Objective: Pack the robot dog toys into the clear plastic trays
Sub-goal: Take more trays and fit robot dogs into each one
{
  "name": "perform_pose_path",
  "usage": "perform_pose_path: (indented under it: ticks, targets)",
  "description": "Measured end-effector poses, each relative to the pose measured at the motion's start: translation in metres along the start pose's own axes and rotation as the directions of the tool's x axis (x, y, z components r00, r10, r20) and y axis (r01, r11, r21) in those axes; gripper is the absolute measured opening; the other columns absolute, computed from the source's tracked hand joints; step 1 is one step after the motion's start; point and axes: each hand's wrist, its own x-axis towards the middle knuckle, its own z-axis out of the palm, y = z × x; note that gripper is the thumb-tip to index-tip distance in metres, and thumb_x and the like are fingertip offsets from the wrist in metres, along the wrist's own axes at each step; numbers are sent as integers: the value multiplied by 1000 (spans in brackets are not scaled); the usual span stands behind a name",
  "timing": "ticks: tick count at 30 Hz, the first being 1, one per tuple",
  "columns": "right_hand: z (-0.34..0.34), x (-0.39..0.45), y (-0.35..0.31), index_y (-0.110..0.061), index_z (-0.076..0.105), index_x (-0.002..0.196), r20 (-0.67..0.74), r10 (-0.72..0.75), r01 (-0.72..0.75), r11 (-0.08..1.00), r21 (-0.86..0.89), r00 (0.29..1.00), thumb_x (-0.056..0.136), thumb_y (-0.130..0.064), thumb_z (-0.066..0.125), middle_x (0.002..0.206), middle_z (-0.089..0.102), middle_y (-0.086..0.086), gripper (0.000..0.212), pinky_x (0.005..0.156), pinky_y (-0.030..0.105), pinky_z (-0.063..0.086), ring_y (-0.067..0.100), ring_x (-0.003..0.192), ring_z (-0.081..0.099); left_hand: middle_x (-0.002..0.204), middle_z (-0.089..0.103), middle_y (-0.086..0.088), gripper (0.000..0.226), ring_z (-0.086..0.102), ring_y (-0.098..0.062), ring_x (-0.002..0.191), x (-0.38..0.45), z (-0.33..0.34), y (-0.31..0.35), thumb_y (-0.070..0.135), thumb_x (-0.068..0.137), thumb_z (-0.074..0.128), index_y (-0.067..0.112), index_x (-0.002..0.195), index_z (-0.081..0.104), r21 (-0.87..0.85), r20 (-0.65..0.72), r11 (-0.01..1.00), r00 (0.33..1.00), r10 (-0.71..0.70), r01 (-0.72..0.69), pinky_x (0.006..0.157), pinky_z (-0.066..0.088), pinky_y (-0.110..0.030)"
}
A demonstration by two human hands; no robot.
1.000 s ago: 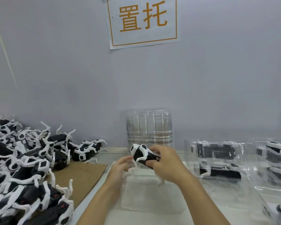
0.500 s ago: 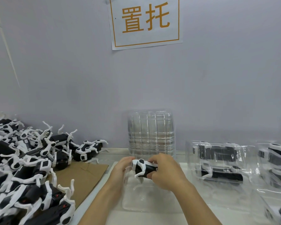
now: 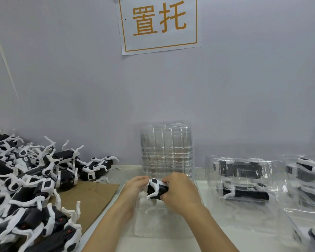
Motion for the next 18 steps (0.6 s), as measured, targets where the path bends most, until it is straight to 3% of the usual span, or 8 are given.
perform_pose_path:
  ticks: [6,9,12,15,18]
  targets:
    - [1,0,0,-20,66,81,4,1,-1,1000,-4,1000,85,-26,68,79,60,-1,7,59,26,36,22,69,52,94,74,-12,12,66,-32,97,5,0,-2,12,95,60,10,99,72,37,-25,999,1000,7,-6,97,49,-50]
    - [0,-1,0,-22,62,77,13,-4,4,1000,-16,1000,85,-25,68,76,57,-2,11,50,25,30,22,68,50,86,75,-7,12,67,-28,91,9,-1,-4,12,95,60,11,98,72,39,-31,999,999,7,-6,92,51,-48]
    - [0,-1,-1,-23,60,75,17,-6,6,1000,-18,1000,85,-23,68,76,56,-2,13,51,26,30,22,67,49,83,75,-6,13,67,-27,89,12,-2,-7,9,95,59,11,98,72,43,-29,999,1000,1,0,83,53,-44]
    - [-1,-1,-1,-22,65,79,24,-7,8,1000,-16,1000,85,-23,68,79,60,-1,7,59,26,35,21,69,53,93,74,-8,14,66,-27,96,14,-3,-9,8,95,58,13,99,71,64,-29,998,1000,2,0,88,53,-46]
    - [-1,-1,-1,-20,66,80,38,-13,14,999,-32,999,85,-20,67,82,64,2,5,61,26,36,23,72,56,105,71,-5,17,63,-14,101,15,-4,-10,8,94,59,18,102,70,109,-39,994,999,32,-27,83,50,-34]
